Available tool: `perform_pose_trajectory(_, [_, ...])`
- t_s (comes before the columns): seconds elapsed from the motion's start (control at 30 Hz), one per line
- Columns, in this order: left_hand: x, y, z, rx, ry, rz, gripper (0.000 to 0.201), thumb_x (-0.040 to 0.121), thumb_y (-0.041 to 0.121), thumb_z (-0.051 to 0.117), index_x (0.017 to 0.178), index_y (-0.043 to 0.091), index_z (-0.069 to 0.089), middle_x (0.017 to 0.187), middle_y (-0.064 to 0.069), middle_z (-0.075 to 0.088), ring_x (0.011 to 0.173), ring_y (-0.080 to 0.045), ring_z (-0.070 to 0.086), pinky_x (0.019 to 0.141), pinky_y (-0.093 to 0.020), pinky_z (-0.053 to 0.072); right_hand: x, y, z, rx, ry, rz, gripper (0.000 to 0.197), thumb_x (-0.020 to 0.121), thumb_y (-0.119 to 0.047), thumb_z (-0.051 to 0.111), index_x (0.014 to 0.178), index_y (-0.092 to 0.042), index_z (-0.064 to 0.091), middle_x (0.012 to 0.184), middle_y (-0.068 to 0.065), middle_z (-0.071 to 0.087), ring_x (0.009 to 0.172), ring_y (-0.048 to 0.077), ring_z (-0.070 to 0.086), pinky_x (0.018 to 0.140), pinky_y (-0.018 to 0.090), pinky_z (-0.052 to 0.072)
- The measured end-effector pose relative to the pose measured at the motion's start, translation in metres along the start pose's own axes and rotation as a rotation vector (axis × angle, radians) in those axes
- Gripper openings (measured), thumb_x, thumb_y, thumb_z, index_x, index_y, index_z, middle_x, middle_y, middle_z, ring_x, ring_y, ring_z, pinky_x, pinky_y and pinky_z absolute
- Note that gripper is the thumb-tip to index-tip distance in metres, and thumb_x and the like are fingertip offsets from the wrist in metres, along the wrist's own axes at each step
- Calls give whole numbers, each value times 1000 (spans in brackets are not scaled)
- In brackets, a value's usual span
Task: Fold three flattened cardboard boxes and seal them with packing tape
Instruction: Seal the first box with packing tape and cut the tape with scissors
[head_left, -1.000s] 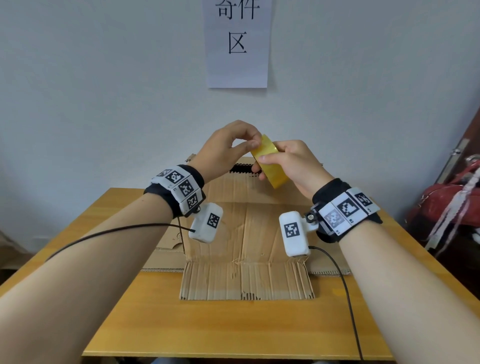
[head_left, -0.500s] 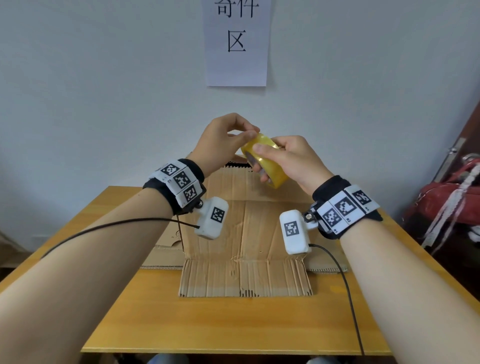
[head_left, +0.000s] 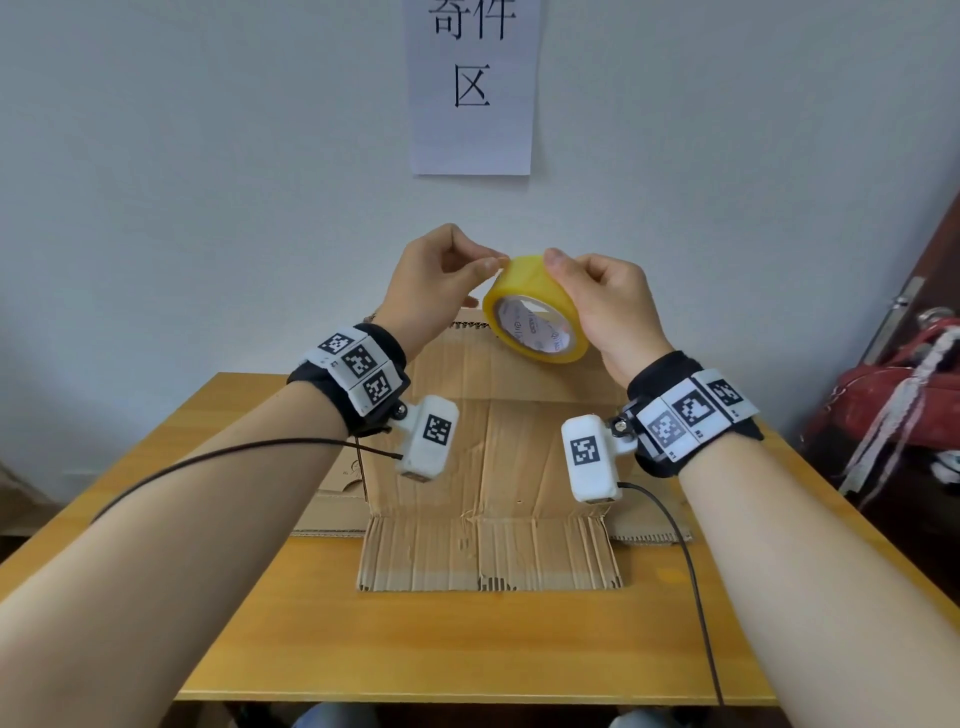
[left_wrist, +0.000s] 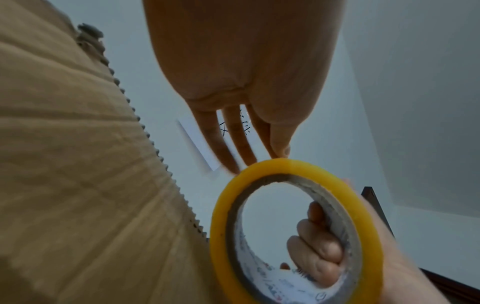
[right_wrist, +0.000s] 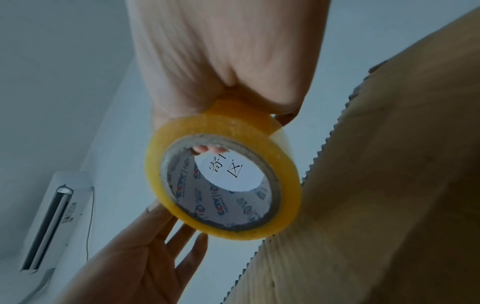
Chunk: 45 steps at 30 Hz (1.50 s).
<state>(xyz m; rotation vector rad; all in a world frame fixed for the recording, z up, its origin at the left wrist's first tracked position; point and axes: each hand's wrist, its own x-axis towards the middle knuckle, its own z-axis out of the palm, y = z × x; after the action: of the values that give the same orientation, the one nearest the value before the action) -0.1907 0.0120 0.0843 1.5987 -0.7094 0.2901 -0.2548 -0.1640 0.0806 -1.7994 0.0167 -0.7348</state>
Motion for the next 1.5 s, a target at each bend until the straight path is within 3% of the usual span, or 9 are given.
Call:
perform_pose_trajectory(0.23, [-6, 1, 2, 43, -7, 92, 15, 92, 7, 68, 93, -7, 62, 95, -11, 75, 92, -17, 72, 82, -33, 59, 0, -3, -3, 14, 70, 6, 45, 88, -49, 70, 70, -10, 55, 68, 8, 38, 62, 23, 37, 61, 33, 34])
perform_pose_trajectory(0.4, [-11, 4, 1, -6, -86, 82, 13, 92, 8, 69, 90, -1, 61, 96, -15, 74, 97, -24, 72, 86, -46, 60, 0, -2, -5, 6, 103, 34, 45, 87, -48, 72, 71, -10, 55, 68, 9, 39, 61, 23, 38, 61, 33, 35])
perform_pose_trajectory(0.53, [-17, 16, 4, -20, -185, 114, 13, 91, 9, 71, 83, 9, 60, 95, -16, 75, 95, -25, 72, 86, -39, 59, 0, -1, -8, -11, 139, 36, 45, 85, -50, 73, 71, -10, 58, 66, 8, 41, 60, 22, 40, 60, 32, 36])
perform_pose_trajectory(0.77, [-15, 19, 2, -335, -7, -141, 11, 97, 7, 62, 90, 7, 54, 93, -10, 69, 96, -15, 68, 74, -53, 61, -7, -8, -6, -85, 41, 16, 53, 89, -52, 68, 59, -17, 41, 59, 5, 29, 56, 15, 34, 59, 29, 31])
perform_pose_trajectory(1.0, [-15, 10, -7, -557, 20, -317, 12, 100, 8, 58, 88, 9, 56, 91, -9, 63, 102, -23, 62, 70, -59, 59, -12, -7, -11, -84, -115, 61, 54, 86, -66, 63, 57, -25, 41, 61, 1, 40, 62, 18, 43, 69, 34, 36])
perform_pose_trajectory(1.13, [-17, 7, -4, -560, 32, -332, 13, 101, 7, 55, 88, 8, 54, 89, -9, 65, 109, -25, 66, 69, -59, 59, -19, -2, -8, -266, -121, 131, 72, 83, -82, 39, 49, -20, 47, 48, -10, 59, 57, 23, 58, 81, 40, 46])
perform_pose_trajectory(1.23, [-17, 12, 0, -505, 37, -266, 9, 102, 6, 53, 93, 8, 49, 91, -8, 64, 110, -24, 70, 80, -57, 58, -20, -7, -5, -313, 8, 115, 61, 94, -68, 40, 55, -25, 25, 40, -13, 28, 44, 14, 38, 67, 34, 33])
perform_pose_trajectory(1.4, [-21, 25, 6, -352, 20, -143, 4, 102, 5, 51, 101, 8, 47, 92, -7, 64, 101, -23, 74, 92, -43, 56, -16, -19, -12, -272, 105, 75, 55, 103, -49, 40, 59, -21, 24, 54, -2, 25, 48, 16, 28, 55, 32, 26])
perform_pose_trajectory(1.5, [-22, 27, 6, -360, 11, -132, 6, 102, 0, 49, 99, 6, 48, 90, -12, 63, 99, -25, 74, 93, -39, 57, -13, -23, -16, -321, 138, 67, 56, 105, -42, 39, 57, -19, 26, 48, -4, 27, 41, 14, 32, 64, 31, 27])
